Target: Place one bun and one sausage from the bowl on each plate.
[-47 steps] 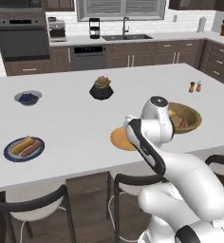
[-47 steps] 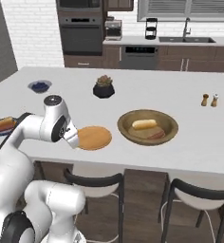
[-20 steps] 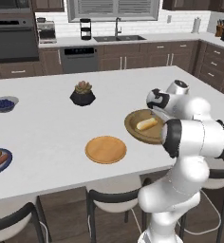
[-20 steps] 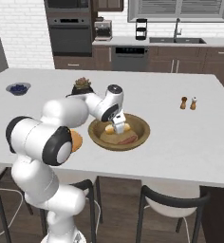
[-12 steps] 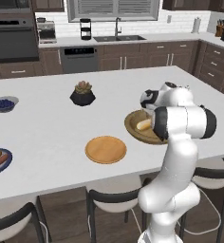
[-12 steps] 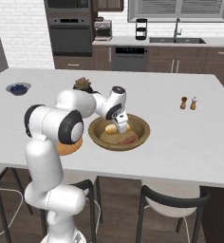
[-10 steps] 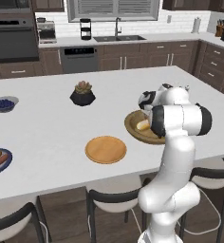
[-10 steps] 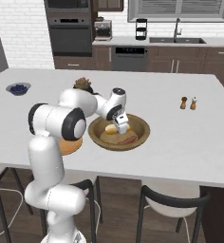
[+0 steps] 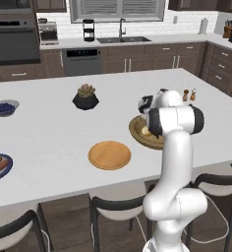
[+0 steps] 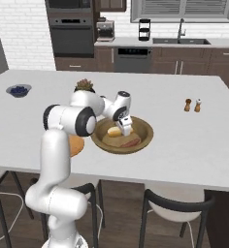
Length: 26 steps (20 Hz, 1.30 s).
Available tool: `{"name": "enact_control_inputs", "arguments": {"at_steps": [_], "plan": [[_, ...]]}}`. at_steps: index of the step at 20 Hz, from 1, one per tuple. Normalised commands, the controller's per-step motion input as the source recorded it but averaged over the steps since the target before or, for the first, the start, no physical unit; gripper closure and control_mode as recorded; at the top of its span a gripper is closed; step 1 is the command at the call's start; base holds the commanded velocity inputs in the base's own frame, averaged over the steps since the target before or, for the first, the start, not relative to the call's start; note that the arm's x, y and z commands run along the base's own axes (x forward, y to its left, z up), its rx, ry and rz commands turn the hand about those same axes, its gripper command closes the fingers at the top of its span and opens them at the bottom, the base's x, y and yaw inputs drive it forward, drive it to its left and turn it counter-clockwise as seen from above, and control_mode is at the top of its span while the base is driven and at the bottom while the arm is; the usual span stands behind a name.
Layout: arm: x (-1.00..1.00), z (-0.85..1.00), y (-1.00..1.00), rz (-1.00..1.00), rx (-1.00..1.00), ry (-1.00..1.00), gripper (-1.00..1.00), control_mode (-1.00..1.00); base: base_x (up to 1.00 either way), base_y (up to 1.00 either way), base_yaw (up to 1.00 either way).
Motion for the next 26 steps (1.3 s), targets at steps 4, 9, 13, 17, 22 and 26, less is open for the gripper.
{"name": "enact_control_inputs", "arguments": {"at_steps": [4, 9, 13, 17, 22, 26], "plan": [[0.01, -0.32, 0.00, 0.00, 0.00, 0.01, -1.00, -1.00, 0.00, 0.00, 0.00], [-0.03, -0.45, 0.00, 0.00, 0.00, -0.02, -1.00, -1.00, 0.00, 0.00, 0.00], [0.00, -0.37, 0.05, 0.00, 0.00, -0.02, 1.00, -1.00, 0.00, 0.00, 0.00], [-0.07, 0.00, 0.02, 0.00, -0.01, -0.03, 1.00, -1.00, 0.00, 0.00, 0.00], [-0.53, 0.51, 0.00, -0.01, 0.00, -0.07, 1.00, -1.00, 0.00, 0.00, 0.00], [-1.00, 1.00, 0.16, 0.00, 0.00, -0.15, 1.00, -1.00, 0.00, 0.00, 0.00]]}}
